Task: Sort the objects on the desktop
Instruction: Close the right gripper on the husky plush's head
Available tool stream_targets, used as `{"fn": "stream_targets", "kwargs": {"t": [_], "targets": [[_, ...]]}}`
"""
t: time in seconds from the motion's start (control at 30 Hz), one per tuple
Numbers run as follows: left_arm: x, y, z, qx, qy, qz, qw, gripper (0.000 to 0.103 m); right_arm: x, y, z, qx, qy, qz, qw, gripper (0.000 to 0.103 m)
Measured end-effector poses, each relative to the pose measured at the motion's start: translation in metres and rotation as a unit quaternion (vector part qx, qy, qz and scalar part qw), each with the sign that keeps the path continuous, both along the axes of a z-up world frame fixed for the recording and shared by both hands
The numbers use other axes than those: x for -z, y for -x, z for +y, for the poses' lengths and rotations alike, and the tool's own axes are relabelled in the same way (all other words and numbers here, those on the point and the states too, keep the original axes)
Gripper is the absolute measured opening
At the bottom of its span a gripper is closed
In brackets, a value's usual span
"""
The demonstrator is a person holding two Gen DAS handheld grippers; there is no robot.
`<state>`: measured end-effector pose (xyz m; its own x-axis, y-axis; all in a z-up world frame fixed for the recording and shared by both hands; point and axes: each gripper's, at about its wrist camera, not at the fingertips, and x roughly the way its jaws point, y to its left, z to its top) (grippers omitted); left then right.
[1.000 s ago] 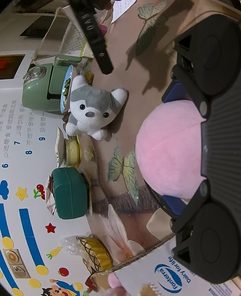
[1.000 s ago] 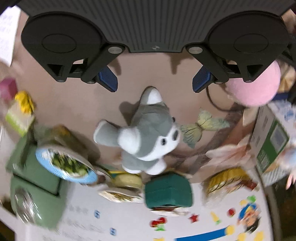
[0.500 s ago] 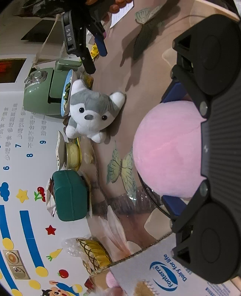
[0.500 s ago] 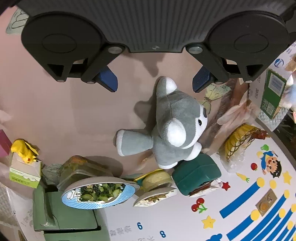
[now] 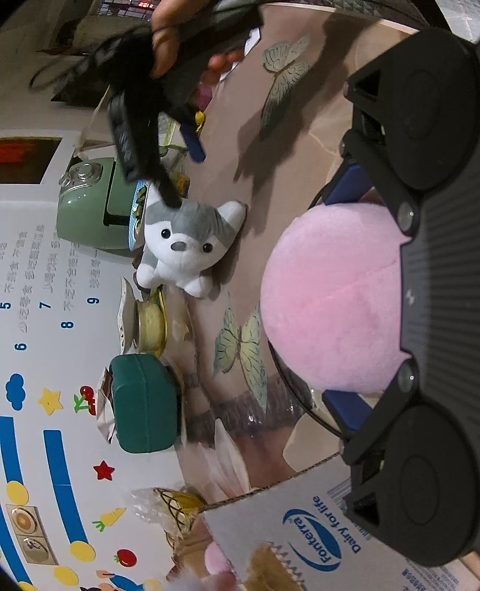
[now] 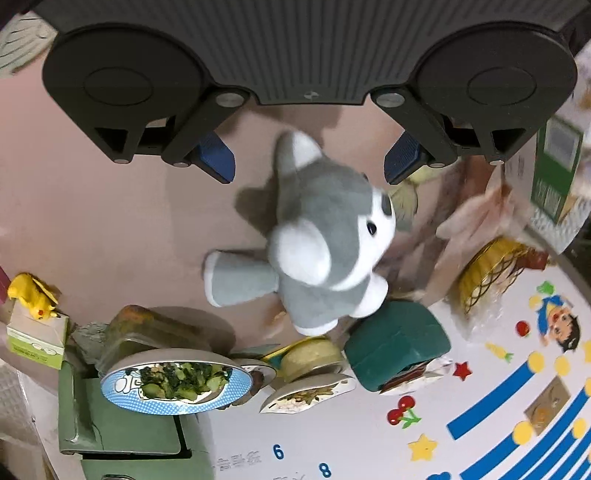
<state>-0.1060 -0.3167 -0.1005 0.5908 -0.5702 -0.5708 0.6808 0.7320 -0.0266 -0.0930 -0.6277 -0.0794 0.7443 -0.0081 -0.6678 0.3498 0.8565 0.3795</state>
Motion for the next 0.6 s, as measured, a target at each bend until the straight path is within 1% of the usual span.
{"fn": "stream_targets", "kwargs": {"t": [0.1,0.33,0.47,0.6], "targets": [[0.000,-0.001,0.003,0.005,0.003,0.003,1.0000,0.103,0.005,-0.016,0.006,0.018,0.013,0.001,1.000,0.103],[0.000,-0.003,0.006,0.014,0.007,0.008,0.9998,0.103,0.022,-0.039,0.016,0.057,-0.010,-0.030,0.998,0.103],[0.001,-0.004,0.007,0.018,0.008,0.009,0.9998,0.103,0.030,-0.053,0.021,0.050,-0.007,-0.034,0.998,0.103],[0.001,-0.004,0.009,0.020,0.011,0.009,0.9997,0.103,0.034,-0.065,0.030,0.035,0.016,-0.034,0.999,0.103]]}}
